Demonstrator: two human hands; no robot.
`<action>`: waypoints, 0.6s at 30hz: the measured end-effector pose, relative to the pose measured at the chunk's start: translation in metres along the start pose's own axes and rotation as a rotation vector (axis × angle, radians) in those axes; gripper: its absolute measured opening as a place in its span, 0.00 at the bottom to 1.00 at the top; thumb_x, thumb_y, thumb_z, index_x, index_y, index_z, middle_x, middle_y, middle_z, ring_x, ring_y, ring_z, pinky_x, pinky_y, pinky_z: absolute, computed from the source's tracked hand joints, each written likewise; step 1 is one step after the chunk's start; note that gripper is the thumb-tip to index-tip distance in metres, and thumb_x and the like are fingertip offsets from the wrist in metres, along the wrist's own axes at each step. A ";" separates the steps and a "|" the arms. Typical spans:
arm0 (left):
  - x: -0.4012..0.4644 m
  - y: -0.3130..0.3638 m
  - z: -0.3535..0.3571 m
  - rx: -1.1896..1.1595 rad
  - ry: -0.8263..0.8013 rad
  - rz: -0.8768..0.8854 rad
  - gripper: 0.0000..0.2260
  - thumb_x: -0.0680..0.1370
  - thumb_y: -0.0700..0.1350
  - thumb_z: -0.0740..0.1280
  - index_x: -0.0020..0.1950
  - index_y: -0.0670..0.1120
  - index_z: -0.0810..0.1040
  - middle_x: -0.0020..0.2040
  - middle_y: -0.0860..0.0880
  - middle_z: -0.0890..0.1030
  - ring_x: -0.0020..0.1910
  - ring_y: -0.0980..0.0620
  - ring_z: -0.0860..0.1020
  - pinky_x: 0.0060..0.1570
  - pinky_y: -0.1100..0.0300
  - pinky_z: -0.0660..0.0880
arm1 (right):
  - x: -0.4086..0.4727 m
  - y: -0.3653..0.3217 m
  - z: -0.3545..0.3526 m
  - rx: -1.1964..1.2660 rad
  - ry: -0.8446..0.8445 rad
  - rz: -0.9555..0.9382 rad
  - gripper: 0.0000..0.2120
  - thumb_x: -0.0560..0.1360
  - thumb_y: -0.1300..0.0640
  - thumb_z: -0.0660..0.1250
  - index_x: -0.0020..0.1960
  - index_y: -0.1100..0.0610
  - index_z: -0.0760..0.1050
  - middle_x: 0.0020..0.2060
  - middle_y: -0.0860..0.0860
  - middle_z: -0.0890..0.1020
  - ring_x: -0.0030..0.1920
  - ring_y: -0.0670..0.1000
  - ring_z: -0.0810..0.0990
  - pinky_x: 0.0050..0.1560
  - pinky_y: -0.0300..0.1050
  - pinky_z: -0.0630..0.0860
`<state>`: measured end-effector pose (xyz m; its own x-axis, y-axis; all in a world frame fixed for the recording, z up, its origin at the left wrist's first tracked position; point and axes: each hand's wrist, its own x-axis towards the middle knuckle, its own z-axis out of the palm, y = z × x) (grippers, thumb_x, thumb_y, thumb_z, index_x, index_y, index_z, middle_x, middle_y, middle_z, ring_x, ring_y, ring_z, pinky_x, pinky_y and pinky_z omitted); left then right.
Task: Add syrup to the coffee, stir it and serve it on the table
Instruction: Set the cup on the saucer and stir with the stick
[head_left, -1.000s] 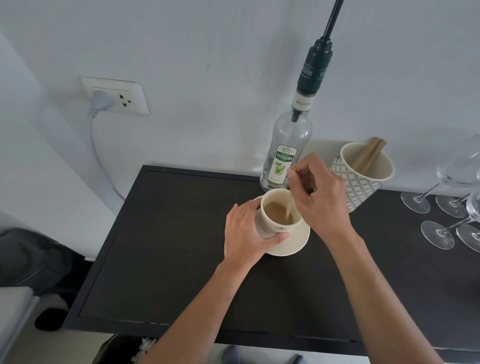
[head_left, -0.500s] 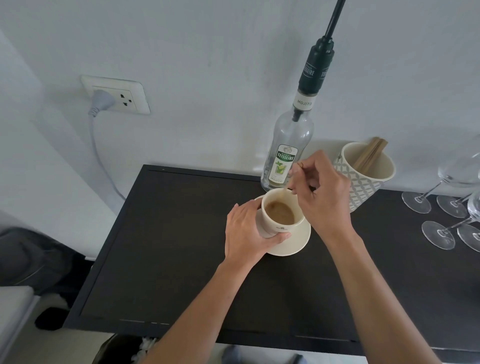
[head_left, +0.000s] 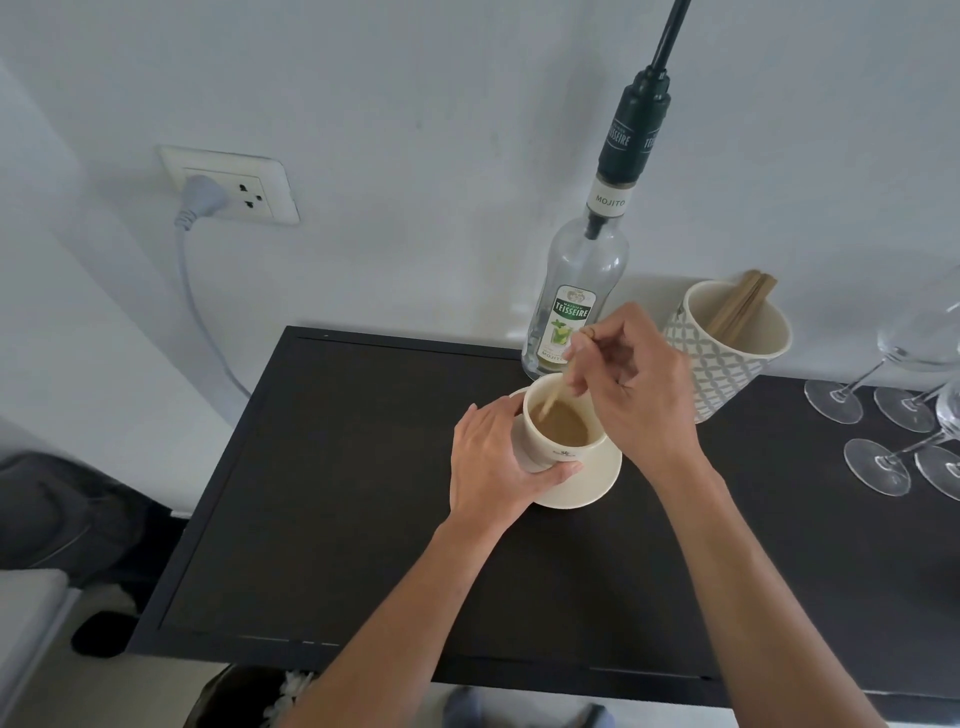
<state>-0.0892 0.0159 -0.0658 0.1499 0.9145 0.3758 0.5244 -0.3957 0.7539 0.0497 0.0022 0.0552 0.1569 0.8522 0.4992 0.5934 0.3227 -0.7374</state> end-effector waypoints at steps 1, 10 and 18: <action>0.000 0.000 0.000 0.000 0.001 0.000 0.38 0.61 0.67 0.76 0.65 0.49 0.75 0.61 0.56 0.79 0.62 0.58 0.75 0.73 0.53 0.61 | 0.001 0.001 0.000 -0.017 0.019 -0.010 0.06 0.82 0.65 0.66 0.46 0.59 0.73 0.34 0.54 0.82 0.33 0.50 0.83 0.37 0.45 0.82; 0.000 0.000 0.001 0.010 0.009 0.010 0.37 0.61 0.67 0.77 0.65 0.49 0.76 0.61 0.55 0.80 0.61 0.57 0.75 0.72 0.52 0.62 | 0.003 0.003 -0.002 -0.021 0.037 0.003 0.06 0.82 0.64 0.66 0.48 0.63 0.72 0.35 0.55 0.83 0.33 0.49 0.83 0.37 0.44 0.81; 0.000 0.001 0.000 0.005 0.001 0.006 0.37 0.62 0.68 0.76 0.65 0.50 0.75 0.61 0.57 0.79 0.61 0.58 0.76 0.72 0.51 0.63 | 0.001 0.003 -0.002 -0.009 0.033 -0.002 0.05 0.82 0.64 0.65 0.47 0.62 0.71 0.35 0.54 0.83 0.33 0.50 0.83 0.36 0.44 0.81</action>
<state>-0.0890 0.0157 -0.0652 0.1524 0.9119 0.3811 0.5277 -0.4011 0.7488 0.0531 0.0032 0.0546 0.1813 0.8375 0.5155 0.6006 0.3208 -0.7324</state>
